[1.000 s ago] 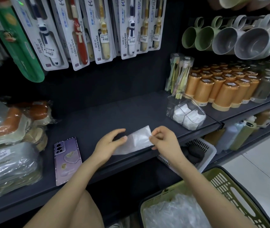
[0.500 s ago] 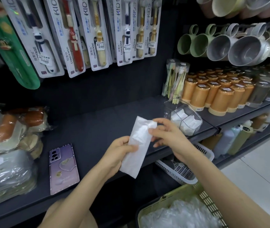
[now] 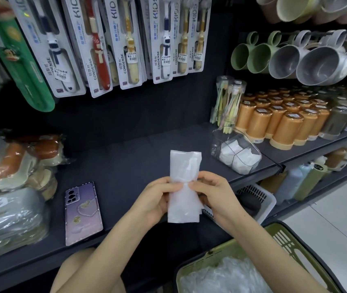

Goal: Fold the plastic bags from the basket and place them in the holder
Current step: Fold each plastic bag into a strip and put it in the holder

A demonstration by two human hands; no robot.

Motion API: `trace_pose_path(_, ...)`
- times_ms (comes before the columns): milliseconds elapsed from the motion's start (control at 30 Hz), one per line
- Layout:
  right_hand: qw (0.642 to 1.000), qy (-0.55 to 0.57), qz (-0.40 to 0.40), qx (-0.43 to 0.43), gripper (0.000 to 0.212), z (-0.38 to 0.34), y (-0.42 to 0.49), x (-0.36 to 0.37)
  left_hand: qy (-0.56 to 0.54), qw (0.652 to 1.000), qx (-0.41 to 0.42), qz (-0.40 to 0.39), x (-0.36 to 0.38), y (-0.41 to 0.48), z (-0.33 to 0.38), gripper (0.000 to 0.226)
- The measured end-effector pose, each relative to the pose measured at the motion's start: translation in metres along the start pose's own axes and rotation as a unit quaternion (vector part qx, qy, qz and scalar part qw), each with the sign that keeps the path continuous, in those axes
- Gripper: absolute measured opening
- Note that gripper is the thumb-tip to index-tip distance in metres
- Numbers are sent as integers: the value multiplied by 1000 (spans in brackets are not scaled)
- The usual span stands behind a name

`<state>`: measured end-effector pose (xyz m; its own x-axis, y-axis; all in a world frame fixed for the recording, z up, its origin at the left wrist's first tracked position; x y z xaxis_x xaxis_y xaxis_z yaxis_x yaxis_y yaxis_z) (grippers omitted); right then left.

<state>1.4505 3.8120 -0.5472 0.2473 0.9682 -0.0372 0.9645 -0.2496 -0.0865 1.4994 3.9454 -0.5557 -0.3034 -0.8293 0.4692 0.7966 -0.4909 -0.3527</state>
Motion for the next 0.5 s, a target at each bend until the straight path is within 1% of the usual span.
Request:
trace_pose_path(67,1000,0,8,-12,14,-1,0,-2,-19,1000,-12,-18,0,0,2,45)
trace_pose_path(100,999,-10,16,-26,13,-3,-1,-4,-34,999,-17,-29,0,0,4,47)
trace_pose_path(167,996,-34,32,-73,11,-10,-2,-10,-57,997,-35,-47,-2,1,9,44)
trace_pose_path(200,993,-51,37,-105,14,-14,-2,-12,-44,997,-43,-56,-1,1,10,44)
trace_pose_path(267,979,-93,43,-175,27,-21,-1,-17,28,996,-48,-74,2,3,13,52)
trace_pose_path(333,965,-129,50,-223,39,-23,0,-23,102,989,-38,-95,10,6,14,48)
trace_pose_path(433,954,-162,60,-246,43,-26,2,-32,187,973,-11,-135,21,11,17,36)
trace_pose_path(500,954,-168,50,-242,42,-28,3,-40,219,966,17,-135,27,17,19,30)
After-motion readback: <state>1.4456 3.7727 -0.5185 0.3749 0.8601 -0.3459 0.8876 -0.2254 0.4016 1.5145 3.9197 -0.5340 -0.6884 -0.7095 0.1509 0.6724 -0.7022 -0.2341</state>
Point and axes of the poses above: each hand's wrist, its own y-axis towards the middle knuckle, its own x-axis out of the palm, z = x × y, the point moved 5 cm from there along y, towards the middle knuckle, and after that the axes turned 10 degrees about -y, right-handed, at the moved point
